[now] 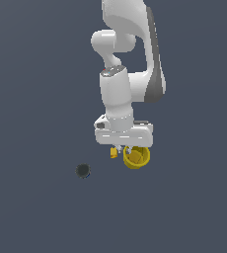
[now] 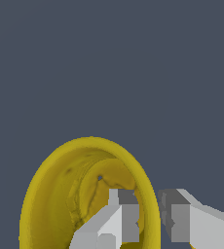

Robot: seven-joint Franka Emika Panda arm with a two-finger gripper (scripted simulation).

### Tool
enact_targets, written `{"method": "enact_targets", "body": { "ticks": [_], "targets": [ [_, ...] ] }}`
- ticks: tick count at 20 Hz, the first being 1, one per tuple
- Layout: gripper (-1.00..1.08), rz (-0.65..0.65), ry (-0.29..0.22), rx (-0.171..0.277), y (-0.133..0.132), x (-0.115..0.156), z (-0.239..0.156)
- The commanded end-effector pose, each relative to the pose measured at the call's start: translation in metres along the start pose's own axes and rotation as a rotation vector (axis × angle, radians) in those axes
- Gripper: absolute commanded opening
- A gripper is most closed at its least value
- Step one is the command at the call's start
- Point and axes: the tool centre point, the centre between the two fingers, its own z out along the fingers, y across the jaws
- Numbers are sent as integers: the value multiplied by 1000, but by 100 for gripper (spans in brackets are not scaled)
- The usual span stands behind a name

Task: Pick up a designated object from a clutter of objects.

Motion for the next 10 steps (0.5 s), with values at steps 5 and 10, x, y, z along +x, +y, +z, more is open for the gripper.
{"method": "enact_targets", "body": {
  "ticks": [5, 10],
  "targets": [
    [-100, 2, 3, -3, -22, 22, -63],
    [-100, 2, 4, -6, -40, 39, -114]
  ]
}}
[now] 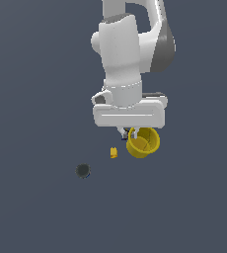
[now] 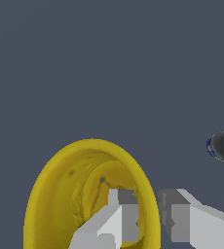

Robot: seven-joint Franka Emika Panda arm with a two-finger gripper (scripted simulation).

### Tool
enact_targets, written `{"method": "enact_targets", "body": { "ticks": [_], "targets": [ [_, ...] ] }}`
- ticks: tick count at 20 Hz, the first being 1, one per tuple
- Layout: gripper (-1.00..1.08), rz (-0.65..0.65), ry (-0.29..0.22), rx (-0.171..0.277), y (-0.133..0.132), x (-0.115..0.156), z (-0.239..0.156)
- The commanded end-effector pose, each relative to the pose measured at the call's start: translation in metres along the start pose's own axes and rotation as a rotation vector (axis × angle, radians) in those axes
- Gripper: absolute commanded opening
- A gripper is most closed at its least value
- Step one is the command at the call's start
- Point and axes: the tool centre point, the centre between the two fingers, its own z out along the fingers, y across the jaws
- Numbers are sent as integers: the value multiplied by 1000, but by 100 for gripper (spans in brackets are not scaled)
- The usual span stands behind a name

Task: Pick up a designated object from a clutter of objects.

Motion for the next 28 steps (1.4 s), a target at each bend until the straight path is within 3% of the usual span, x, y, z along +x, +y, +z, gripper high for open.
{"method": "enact_targets", "body": {
  "ticks": [1, 15, 28],
  "targets": [
    [-100, 0, 3, -2, -9, 9, -27],
    [-100, -3, 3, 0, -55, 53, -147],
    [-100, -5, 2, 3, -70, 68, -182]
  ]
}}
